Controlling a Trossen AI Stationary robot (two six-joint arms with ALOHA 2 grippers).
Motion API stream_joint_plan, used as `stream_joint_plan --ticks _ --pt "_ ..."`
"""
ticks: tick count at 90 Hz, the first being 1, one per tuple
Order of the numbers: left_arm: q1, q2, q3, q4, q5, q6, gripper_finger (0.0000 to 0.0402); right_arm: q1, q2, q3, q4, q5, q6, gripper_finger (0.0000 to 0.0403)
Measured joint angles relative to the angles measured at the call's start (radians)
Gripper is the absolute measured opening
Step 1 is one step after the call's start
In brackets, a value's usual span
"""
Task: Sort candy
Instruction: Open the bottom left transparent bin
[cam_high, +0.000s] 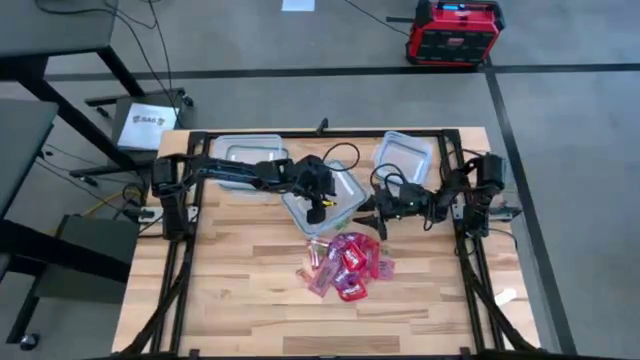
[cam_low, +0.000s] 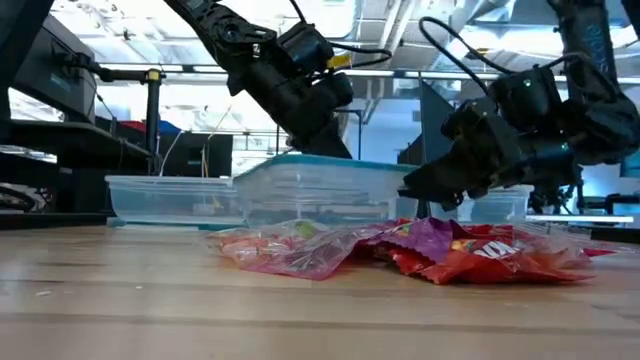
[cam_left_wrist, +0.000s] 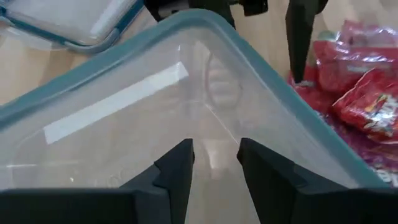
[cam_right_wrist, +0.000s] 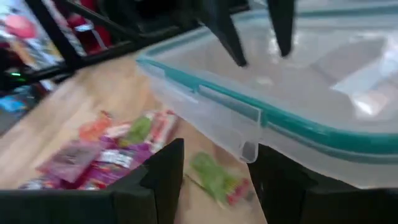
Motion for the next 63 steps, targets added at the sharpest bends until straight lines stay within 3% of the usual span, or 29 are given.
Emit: stream_joint_plan --ticks 19,37,48,63 --pt "0.000 -0.002 0.001 -0.005 -0.009 -0.010 0.0123 0.002 0.003 0.004 0.072 -0.053 0.060 0.0119" --pt "0.000 0.027 0.002 0.001 -0.013 -0.043 0.0123 0.001 -0.013 0.004 0.056 -0.104 0.080 0.0112" --pt "-0.002 0.076 0.006 0.015 -0.042 -0.049 0.0123 0.004 -0.035 0.028 0.114 -0.242 0.111 0.0107" --pt "-0.003 0.081 0.004 0.026 -0.054 -0.065 0.0123 0.011 -0.053 0.052 0.111 -0.296 0.181 0.0093"
